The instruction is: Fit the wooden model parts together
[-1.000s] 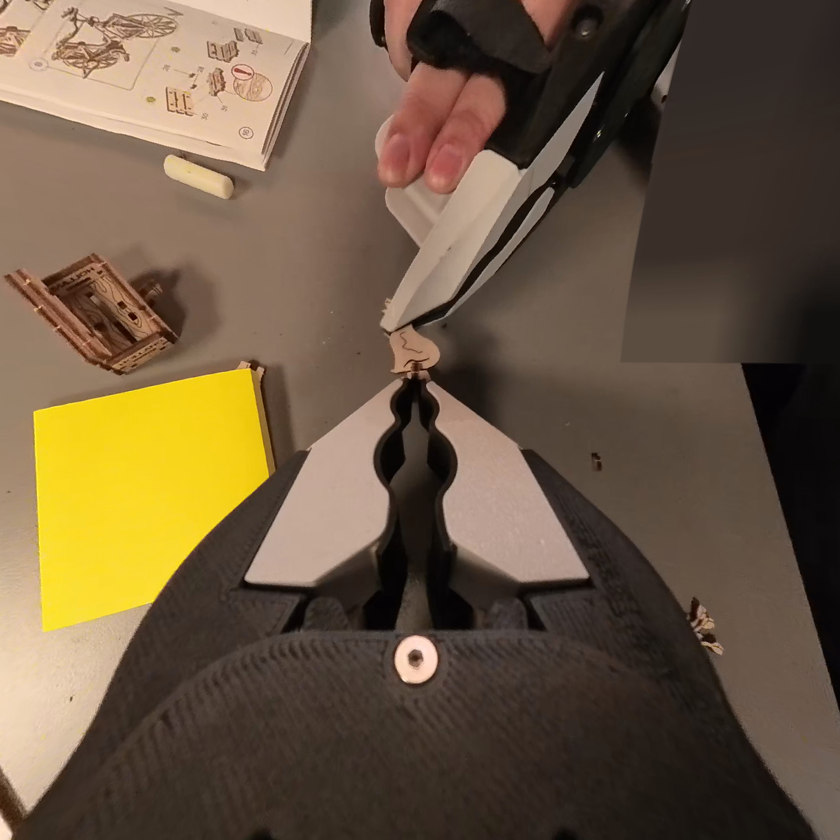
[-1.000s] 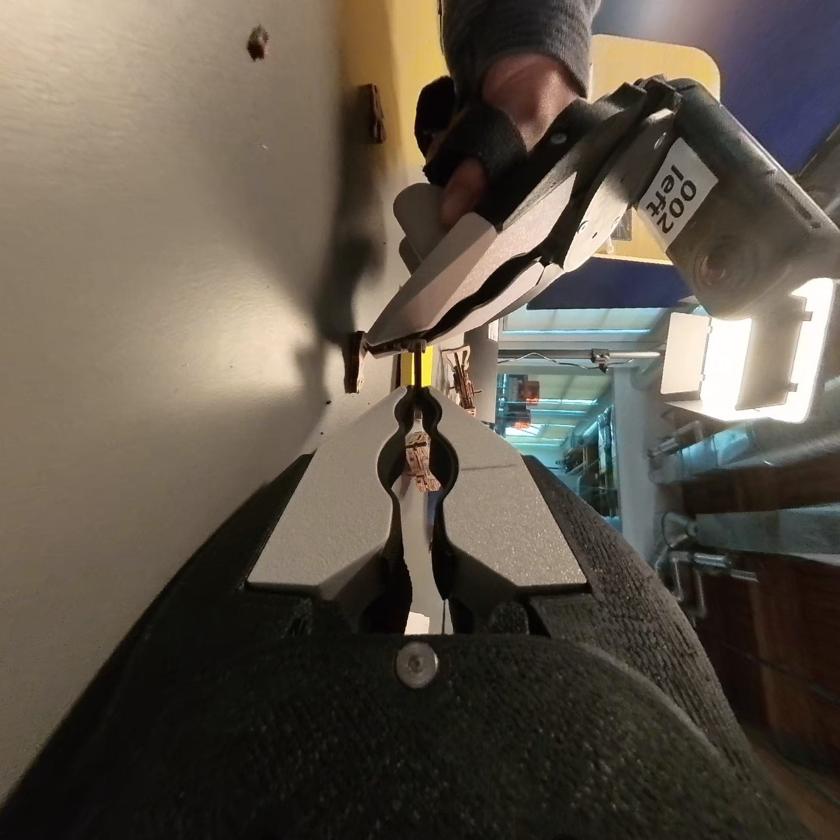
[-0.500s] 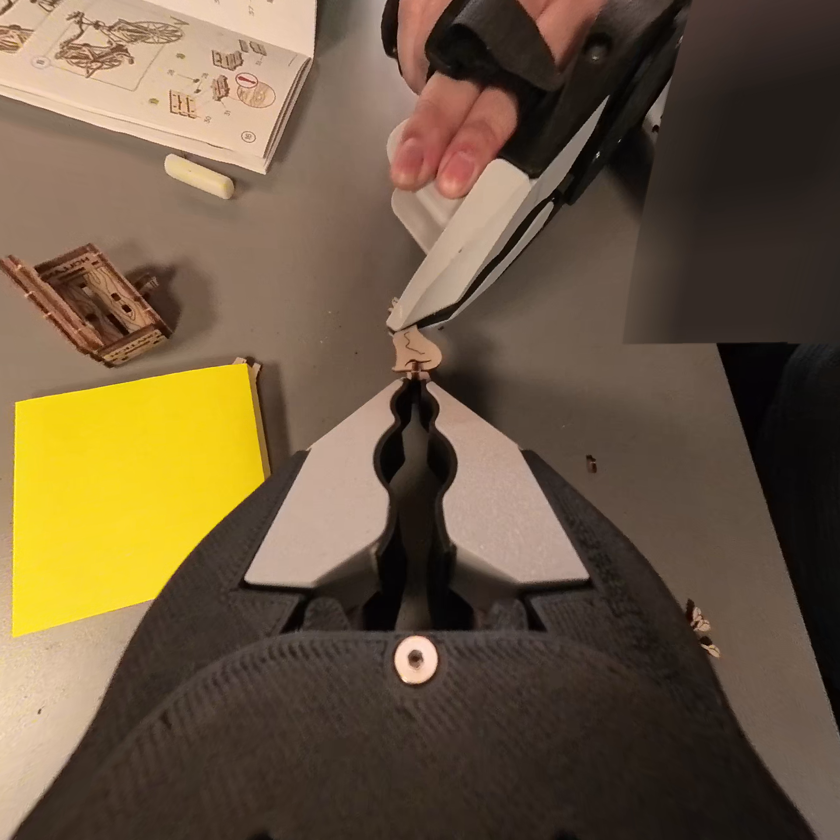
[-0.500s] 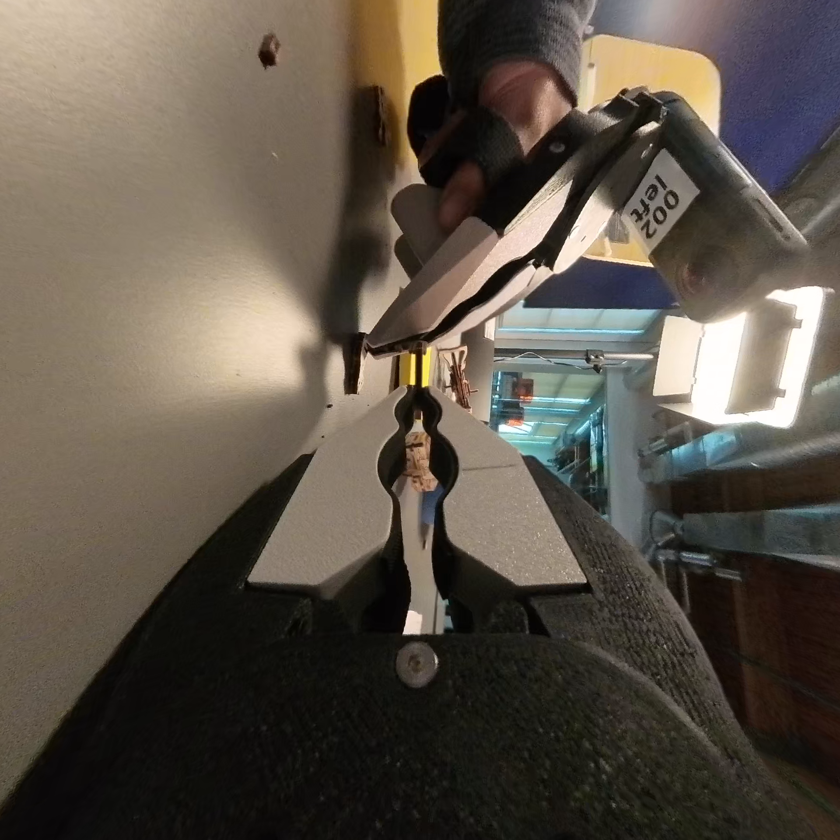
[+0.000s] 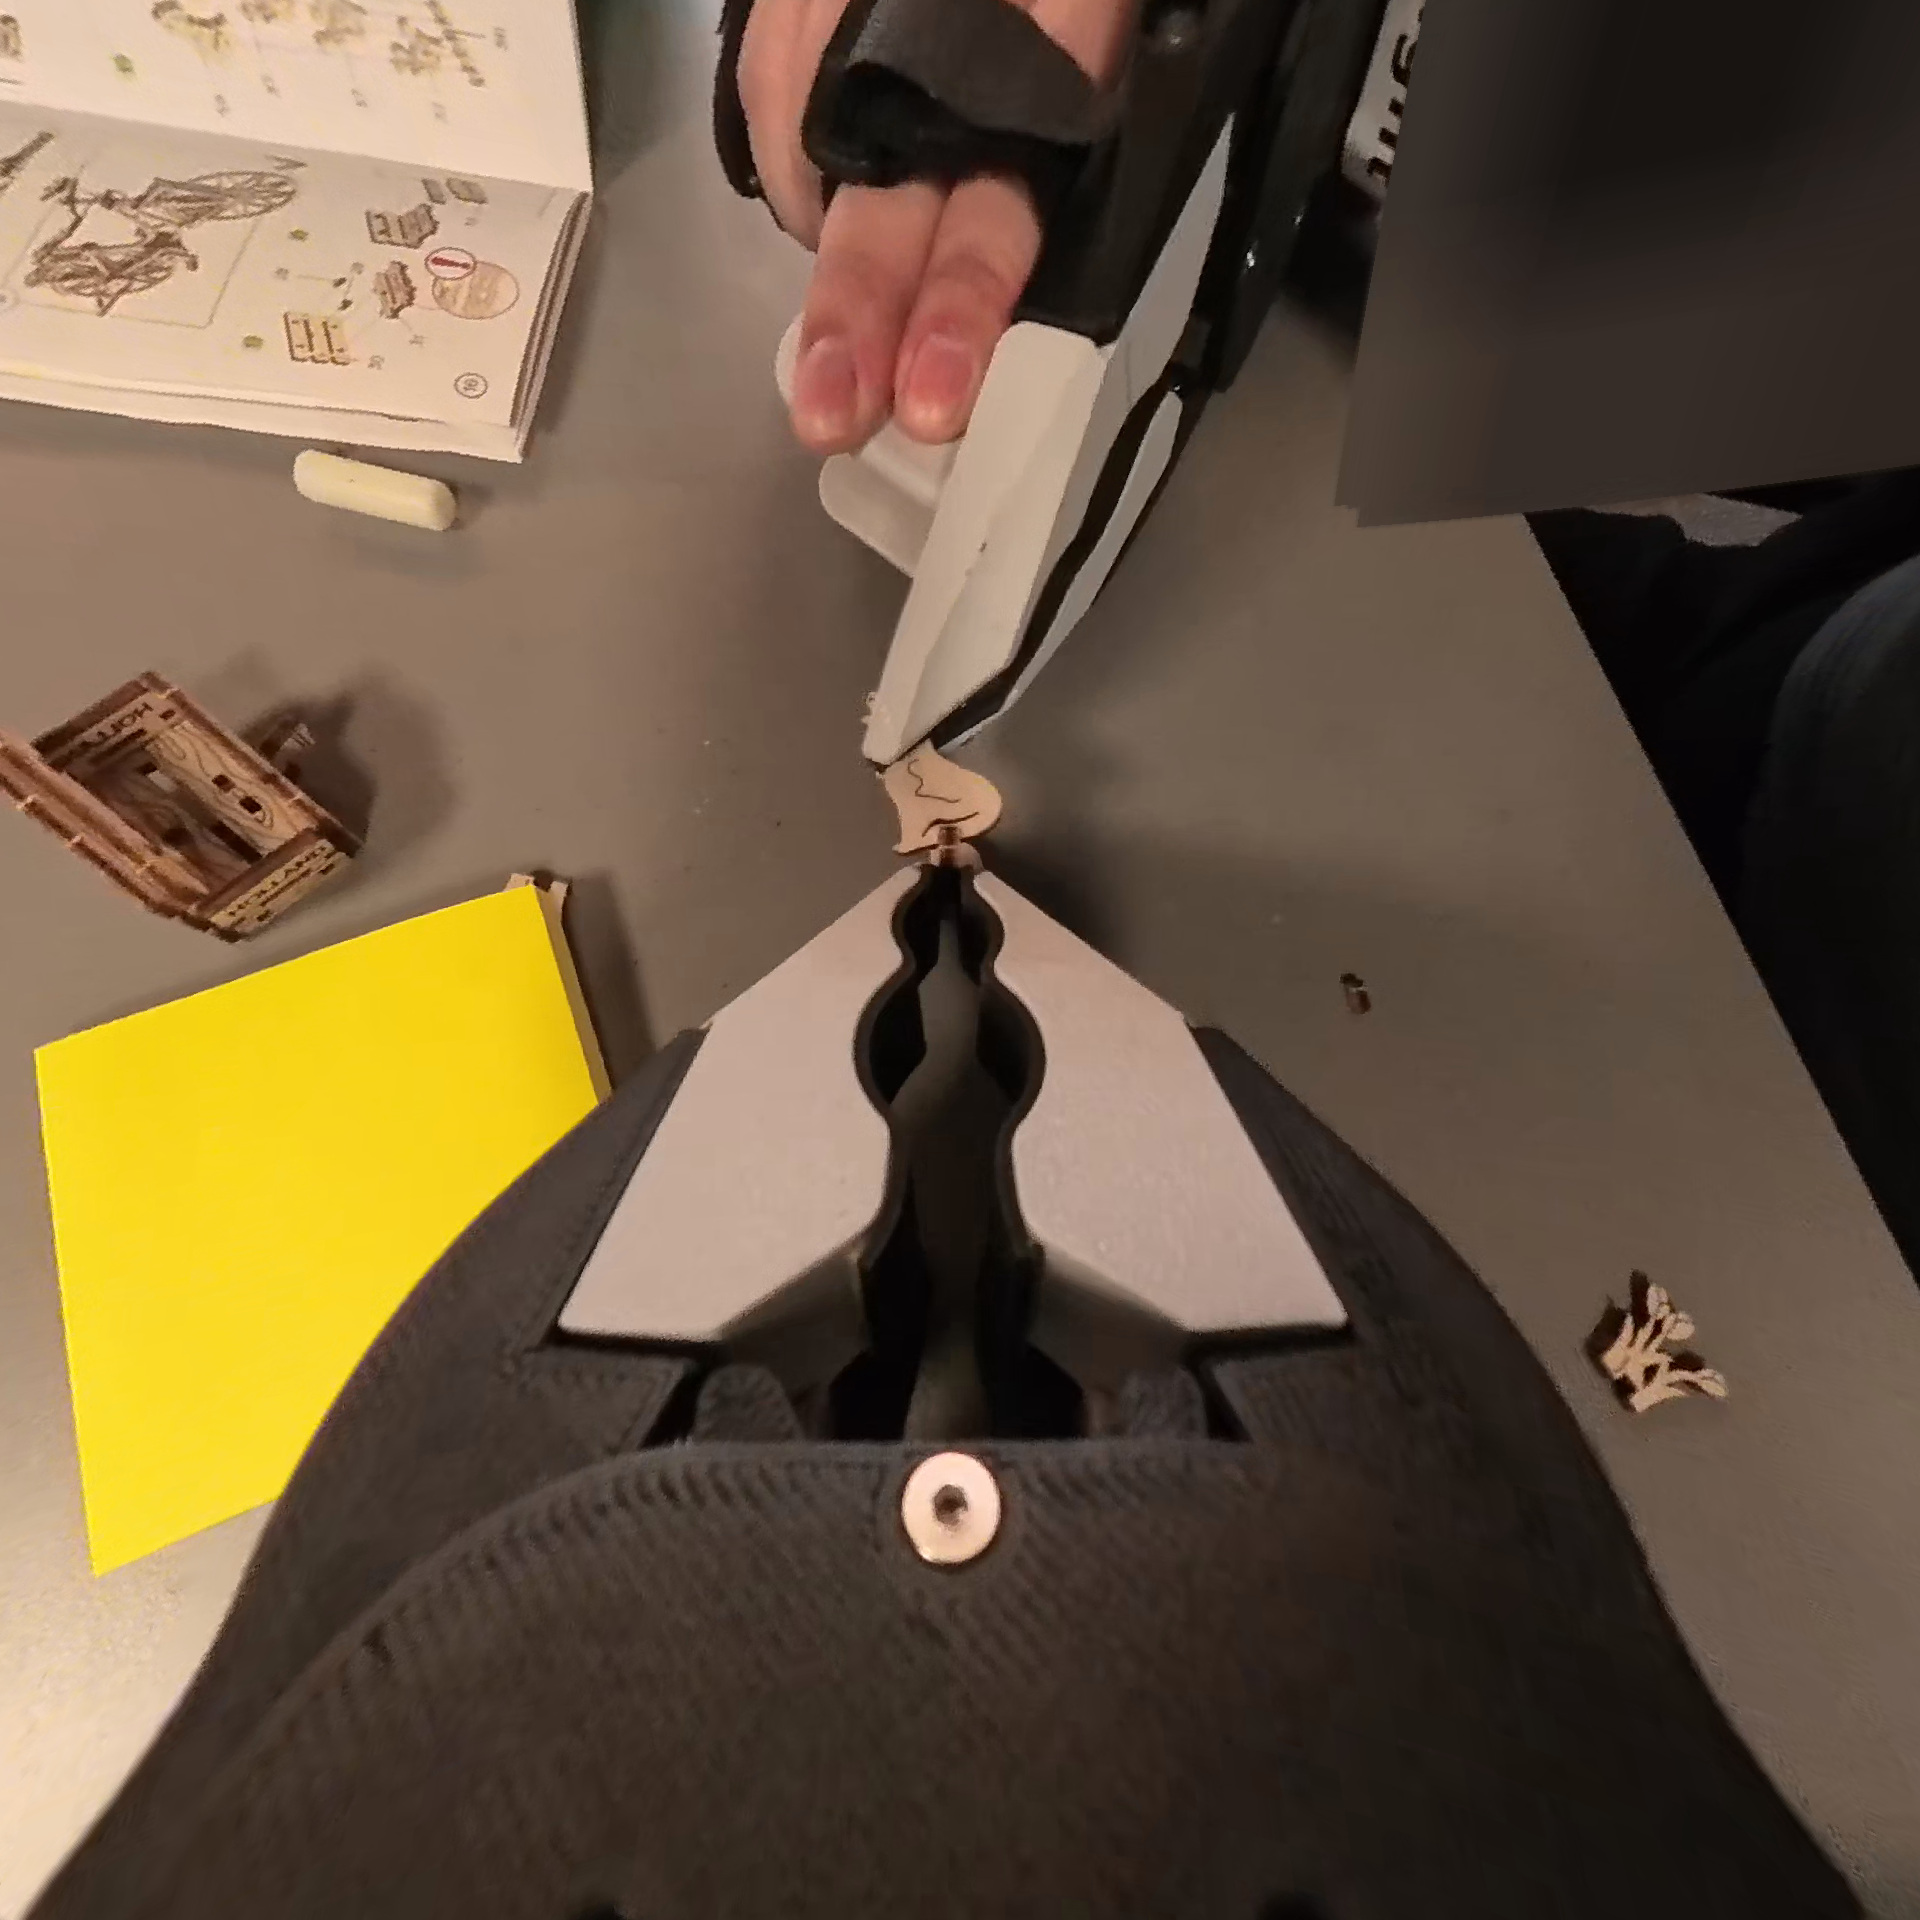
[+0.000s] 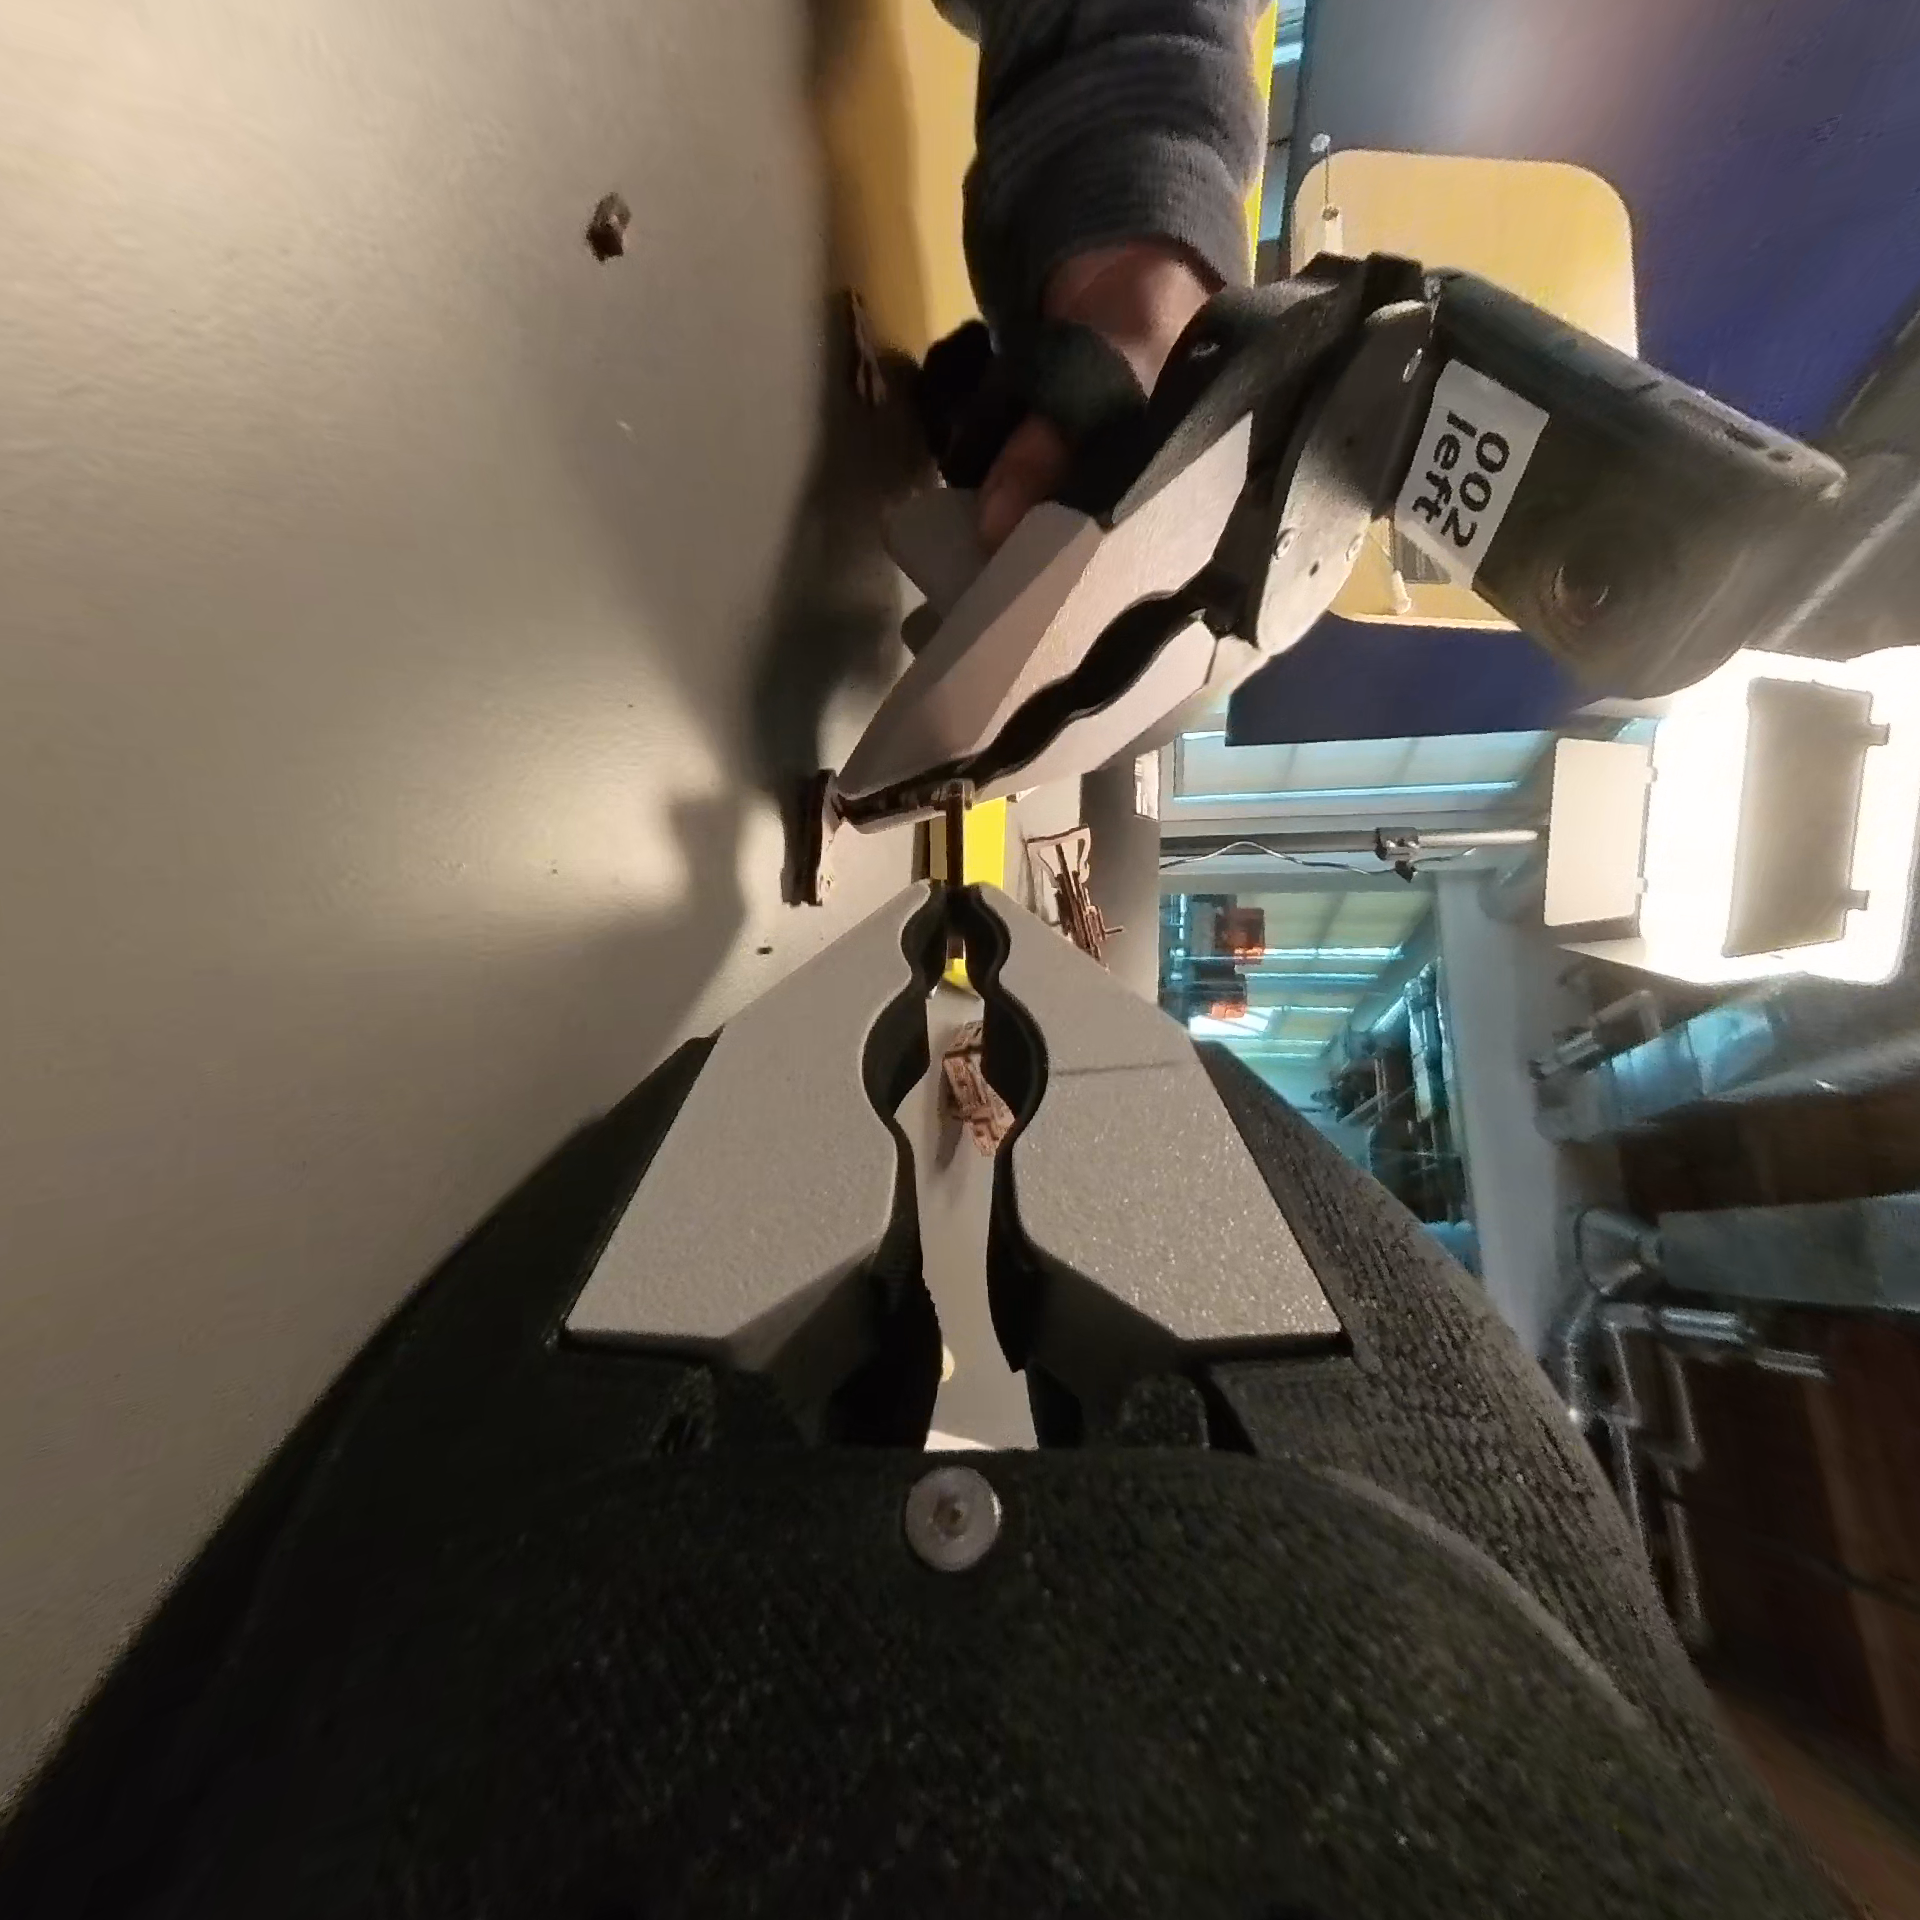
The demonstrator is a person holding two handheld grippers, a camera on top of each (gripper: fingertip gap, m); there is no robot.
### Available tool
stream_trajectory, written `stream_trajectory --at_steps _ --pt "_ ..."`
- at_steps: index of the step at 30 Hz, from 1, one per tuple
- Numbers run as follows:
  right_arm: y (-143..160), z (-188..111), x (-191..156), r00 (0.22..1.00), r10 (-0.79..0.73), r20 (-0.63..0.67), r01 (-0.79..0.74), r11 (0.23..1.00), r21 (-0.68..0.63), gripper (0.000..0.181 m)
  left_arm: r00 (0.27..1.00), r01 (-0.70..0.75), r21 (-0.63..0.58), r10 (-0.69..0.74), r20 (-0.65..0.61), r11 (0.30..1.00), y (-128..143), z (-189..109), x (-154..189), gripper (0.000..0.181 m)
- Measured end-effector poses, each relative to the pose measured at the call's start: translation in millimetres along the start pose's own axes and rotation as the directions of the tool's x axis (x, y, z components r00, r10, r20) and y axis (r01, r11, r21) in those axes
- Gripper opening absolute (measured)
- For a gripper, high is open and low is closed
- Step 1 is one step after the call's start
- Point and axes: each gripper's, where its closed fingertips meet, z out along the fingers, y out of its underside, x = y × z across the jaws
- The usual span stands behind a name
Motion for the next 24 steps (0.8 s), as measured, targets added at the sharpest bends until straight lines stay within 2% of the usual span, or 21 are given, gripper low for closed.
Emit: stream_trajectory --at_steps 14,24 --pt "3.4 2.8 1.9 0.994 -0.102 -0.033 0.099 0.992 -0.083 0.0 1.0 0.002 -0.002 -0.002 -0.023 1.0 0.2 -0.4 0.0 0.001" --pt "4.3 -1.2 2.4 0.992 -0.128 -0.022 0.123 0.982 -0.146 0.0 0.997 0.075 -0.014 -0.075 0.018 0.997 -0.9 0.9 -1.5 0.001"
